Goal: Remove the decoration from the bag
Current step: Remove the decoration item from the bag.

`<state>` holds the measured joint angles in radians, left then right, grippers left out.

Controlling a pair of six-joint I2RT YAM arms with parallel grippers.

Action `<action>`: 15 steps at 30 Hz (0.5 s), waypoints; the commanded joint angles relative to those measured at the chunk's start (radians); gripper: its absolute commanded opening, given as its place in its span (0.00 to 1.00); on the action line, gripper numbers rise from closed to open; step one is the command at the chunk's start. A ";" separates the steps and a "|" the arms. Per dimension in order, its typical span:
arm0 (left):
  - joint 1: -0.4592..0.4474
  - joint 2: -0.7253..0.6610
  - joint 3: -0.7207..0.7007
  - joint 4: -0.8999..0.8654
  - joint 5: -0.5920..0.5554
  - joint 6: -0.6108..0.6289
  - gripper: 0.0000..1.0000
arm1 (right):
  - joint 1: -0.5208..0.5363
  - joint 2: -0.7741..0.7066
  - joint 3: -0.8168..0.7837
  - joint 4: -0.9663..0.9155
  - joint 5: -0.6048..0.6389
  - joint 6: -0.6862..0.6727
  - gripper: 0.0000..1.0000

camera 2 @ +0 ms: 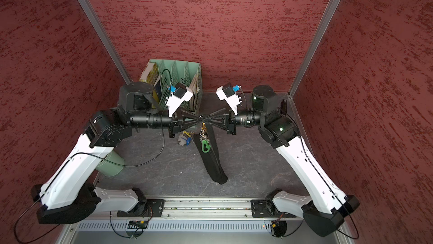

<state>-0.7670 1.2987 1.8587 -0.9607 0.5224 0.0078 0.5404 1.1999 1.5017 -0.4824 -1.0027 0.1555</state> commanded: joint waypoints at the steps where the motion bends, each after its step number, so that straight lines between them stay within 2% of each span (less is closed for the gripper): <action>1: 0.021 -0.082 -0.001 0.095 0.053 0.002 0.00 | -0.031 -0.028 -0.048 0.009 -0.015 0.001 0.00; 4: 0.058 -0.096 -0.042 0.125 0.086 -0.015 0.00 | -0.035 -0.050 -0.071 0.076 -0.076 0.009 0.00; 5: 0.084 -0.101 -0.063 0.147 0.108 -0.035 0.07 | -0.037 -0.055 -0.071 0.091 -0.083 0.018 0.00; 6: 0.113 -0.109 -0.090 0.174 0.142 -0.064 0.23 | -0.038 -0.058 -0.065 0.094 -0.081 0.022 0.00; 10: 0.242 -0.151 -0.206 0.329 0.304 -0.204 0.53 | -0.040 -0.051 -0.031 0.082 -0.096 0.030 0.00; 15: 0.247 -0.209 -0.330 0.511 0.367 -0.267 0.60 | -0.040 -0.056 -0.013 0.088 -0.079 0.050 0.00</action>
<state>-0.5190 1.1149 1.5864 -0.6159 0.7990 -0.1852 0.5030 1.1690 1.4445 -0.4179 -1.0725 0.1860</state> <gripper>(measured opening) 0.592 0.112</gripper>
